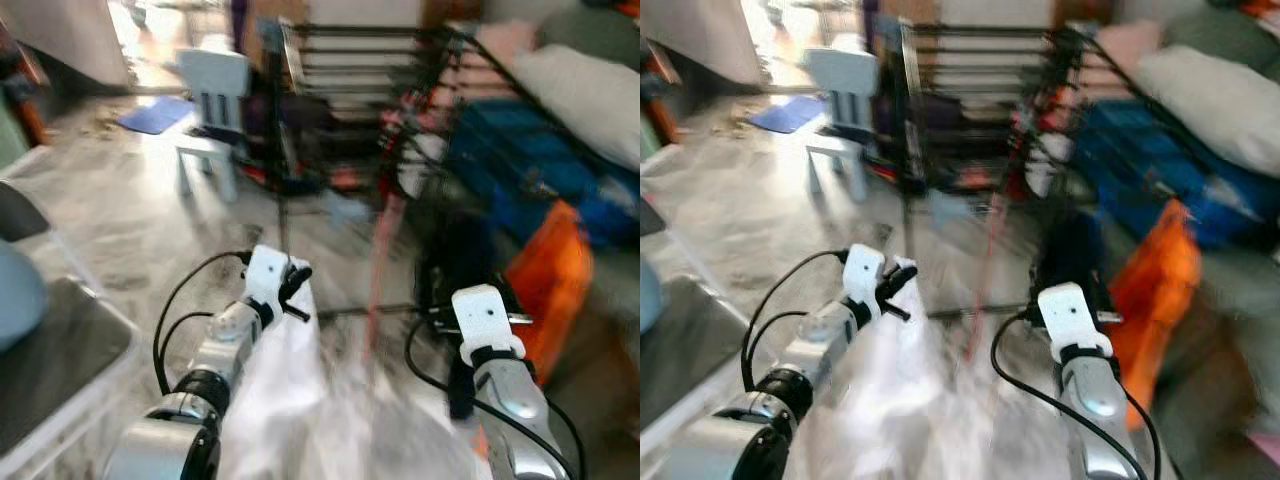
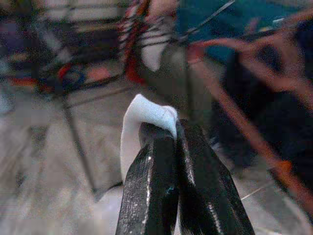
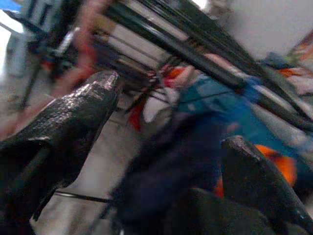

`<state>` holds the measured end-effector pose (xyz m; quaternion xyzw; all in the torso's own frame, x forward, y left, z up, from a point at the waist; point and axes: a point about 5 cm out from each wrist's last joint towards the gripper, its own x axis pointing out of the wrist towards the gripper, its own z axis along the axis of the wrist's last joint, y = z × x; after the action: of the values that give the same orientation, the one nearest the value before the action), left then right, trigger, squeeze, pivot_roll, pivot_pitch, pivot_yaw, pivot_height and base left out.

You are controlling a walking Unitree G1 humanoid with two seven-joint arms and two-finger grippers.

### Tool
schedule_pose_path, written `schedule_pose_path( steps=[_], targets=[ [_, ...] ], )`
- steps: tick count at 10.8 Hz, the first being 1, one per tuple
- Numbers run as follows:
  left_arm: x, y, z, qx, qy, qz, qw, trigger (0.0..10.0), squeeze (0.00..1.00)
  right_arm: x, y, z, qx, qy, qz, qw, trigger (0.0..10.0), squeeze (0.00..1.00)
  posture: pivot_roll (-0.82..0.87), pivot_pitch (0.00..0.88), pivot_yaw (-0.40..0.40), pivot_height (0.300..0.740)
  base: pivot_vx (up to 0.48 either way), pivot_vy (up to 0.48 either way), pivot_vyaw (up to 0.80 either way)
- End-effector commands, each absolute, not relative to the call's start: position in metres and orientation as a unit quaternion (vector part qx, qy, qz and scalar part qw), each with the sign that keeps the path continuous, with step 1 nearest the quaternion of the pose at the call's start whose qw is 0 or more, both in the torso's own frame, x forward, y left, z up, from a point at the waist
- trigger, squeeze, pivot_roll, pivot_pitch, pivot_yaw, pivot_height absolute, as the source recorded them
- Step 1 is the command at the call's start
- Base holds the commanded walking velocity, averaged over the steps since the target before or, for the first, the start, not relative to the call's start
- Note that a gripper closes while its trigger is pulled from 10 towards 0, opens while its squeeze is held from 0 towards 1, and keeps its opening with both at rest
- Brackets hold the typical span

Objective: Hang hanger

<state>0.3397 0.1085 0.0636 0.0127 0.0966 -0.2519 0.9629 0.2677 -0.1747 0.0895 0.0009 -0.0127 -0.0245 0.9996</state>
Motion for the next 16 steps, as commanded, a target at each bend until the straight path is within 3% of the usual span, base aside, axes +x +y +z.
schedule_pose_path(
  steps=[1,5,10,16],
  targets=[
    [0.342,0.108,0.067,0.011,0.094,-0.250,0.964,10.0,0.00,0.270,-0.174,0.093,-0.001,-0.017,-0.020,1.000,10.0,0.00,0.05,0.000,-0.030,0.740,0.326,0.352,0.00],
    [0.343,0.109,0.067,0.020,0.096,-0.251,0.963,10.0,0.00,0.271,-0.172,0.091,-0.002,-0.012,-0.021,1.000,10.0,0.00,0.06,0.000,-0.028,0.740,0.243,0.405,0.00],
    [0.339,0.110,0.059,0.019,0.121,-0.249,0.961,10.0,0.00,0.269,-0.169,0.083,-0.003,0.013,-0.020,1.000,10.0,0.00,0.06,0.000,-0.032,0.740,0.000,0.000,0.00],
    [0.335,0.109,0.055,0.023,0.132,-0.264,0.955,10.0,0.00,0.253,-0.135,0.045,0.032,0.145,0.107,0.983,10.0,0.00,0.06,0.000,-0.034,0.740,0.000,0.000,0.00]
  ],
)
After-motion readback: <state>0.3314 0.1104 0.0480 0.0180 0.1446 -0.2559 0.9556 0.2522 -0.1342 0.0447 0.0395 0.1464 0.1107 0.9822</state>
